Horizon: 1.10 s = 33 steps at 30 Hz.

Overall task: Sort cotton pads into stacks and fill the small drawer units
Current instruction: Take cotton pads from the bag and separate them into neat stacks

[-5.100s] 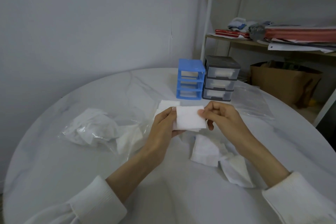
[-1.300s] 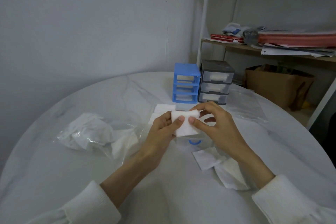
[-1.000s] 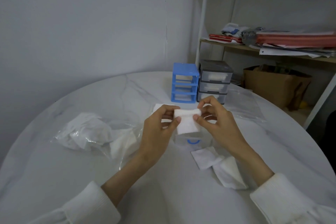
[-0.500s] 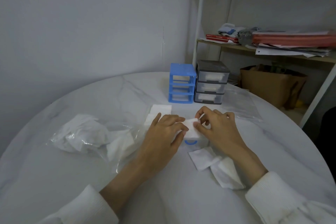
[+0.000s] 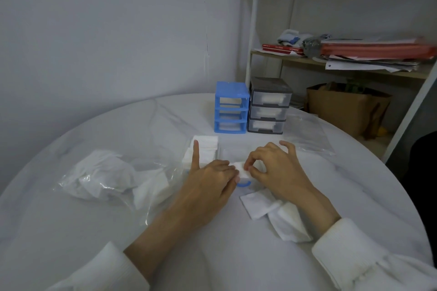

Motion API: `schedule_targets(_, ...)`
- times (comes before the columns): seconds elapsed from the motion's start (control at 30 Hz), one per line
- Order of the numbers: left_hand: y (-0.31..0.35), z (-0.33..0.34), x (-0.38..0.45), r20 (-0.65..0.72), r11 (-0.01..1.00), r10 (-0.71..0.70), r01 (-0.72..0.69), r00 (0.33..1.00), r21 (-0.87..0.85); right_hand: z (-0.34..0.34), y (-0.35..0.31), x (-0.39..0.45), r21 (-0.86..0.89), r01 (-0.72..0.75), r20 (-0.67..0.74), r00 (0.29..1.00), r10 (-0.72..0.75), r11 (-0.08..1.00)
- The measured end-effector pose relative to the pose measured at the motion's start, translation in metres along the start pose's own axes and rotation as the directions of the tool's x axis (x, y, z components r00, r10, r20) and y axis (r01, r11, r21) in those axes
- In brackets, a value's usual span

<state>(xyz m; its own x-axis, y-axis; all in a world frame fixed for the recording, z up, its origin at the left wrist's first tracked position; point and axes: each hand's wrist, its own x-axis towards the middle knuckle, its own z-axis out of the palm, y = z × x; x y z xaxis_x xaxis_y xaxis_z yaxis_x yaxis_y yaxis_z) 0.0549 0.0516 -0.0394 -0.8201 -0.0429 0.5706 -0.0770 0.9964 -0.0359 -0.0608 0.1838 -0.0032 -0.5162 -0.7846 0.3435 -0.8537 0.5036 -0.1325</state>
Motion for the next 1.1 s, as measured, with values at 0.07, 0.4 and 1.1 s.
schedule_targets(0.07, 0.001, 0.000, 0.001, -0.015, 1.000, 0.013, -0.012, 1.000, 0.025, -0.001, -0.001, 0.000, -0.009, -0.005, 0.004, 1.000, 0.005, 1.000)
schedule_targets(0.4, 0.013, -0.017, 0.006, -0.128, 0.987, 0.013, -0.033, 0.992, -0.158, -0.020, 0.000, -0.012, 0.111, 0.017, -0.144, 0.990, -0.001, 0.994)
schedule_targets(1.1, 0.050, -0.011, -0.007, 0.227, 0.909, 0.079, 0.024, 0.971, -0.416, -0.036, 0.009, -0.075, 0.078, -0.116, 0.248, 0.964, 0.094, 0.990)
